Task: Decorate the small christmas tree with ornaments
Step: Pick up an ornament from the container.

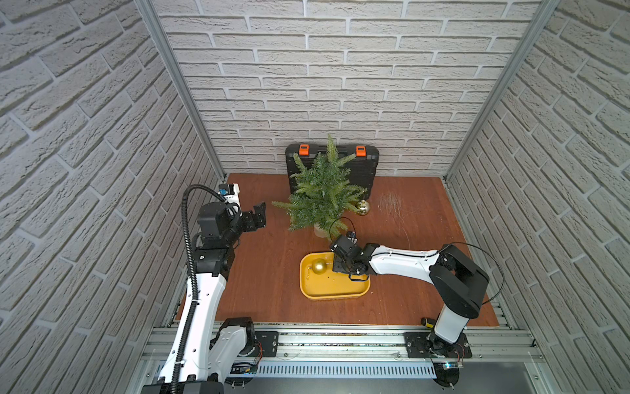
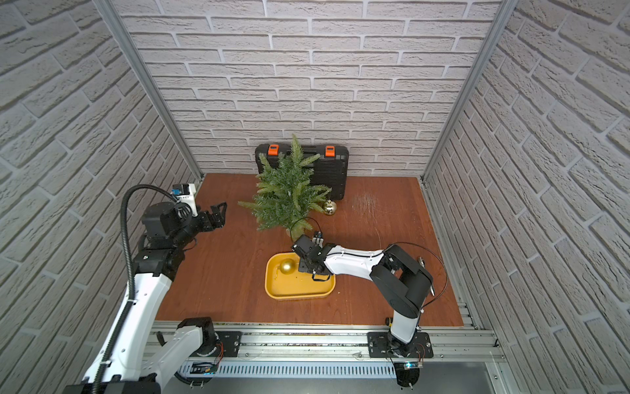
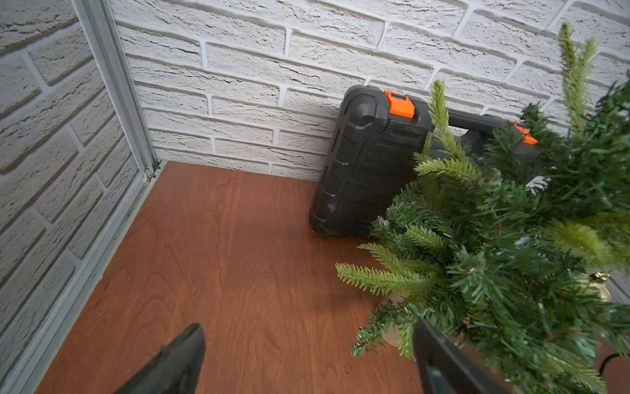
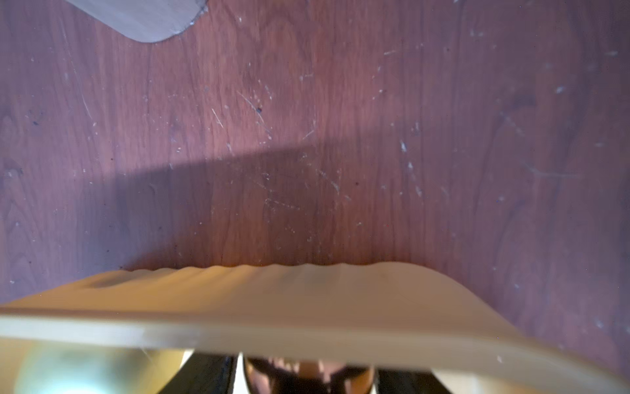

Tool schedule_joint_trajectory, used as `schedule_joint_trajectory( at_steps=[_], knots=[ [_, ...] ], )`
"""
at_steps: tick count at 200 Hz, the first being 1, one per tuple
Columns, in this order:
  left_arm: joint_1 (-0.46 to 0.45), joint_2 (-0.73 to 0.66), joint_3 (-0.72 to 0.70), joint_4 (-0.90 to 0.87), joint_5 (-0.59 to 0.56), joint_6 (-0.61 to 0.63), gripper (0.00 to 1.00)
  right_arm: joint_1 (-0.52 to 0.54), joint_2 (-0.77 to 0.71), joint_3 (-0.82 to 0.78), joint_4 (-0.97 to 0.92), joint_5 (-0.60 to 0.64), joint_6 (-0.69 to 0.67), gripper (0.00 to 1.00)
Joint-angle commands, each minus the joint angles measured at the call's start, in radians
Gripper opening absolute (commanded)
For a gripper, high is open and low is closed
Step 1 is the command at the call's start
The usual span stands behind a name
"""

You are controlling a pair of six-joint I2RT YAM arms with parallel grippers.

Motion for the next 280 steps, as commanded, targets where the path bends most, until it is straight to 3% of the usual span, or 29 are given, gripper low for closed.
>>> schedule_joint_trajectory(
  at_steps=[1, 94, 209, 280],
  knots=[
    [0.005, 0.001, 0.005, 0.035, 0.004, 0.001, 0.95, -0.005, 0.000, -0.009, 0.038, 0.013, 0.017, 0.59],
    [0.006, 0.001, 0.005, 0.038, 0.007, -0.002, 0.95, -0.008, -0.030, -0.007, 0.007, 0.041, -0.010, 0.51],
    [0.012, -0.004, -0.007, 0.062, 0.042, -0.009, 0.95, -0.008, -0.373, 0.044, -0.336, 0.107, -0.213, 0.50],
    [0.018, -0.004, -0.007, 0.063, 0.054, -0.012, 0.95, -0.011, -0.505, 0.213, -0.469, 0.247, -0.350, 0.50]
  ],
)
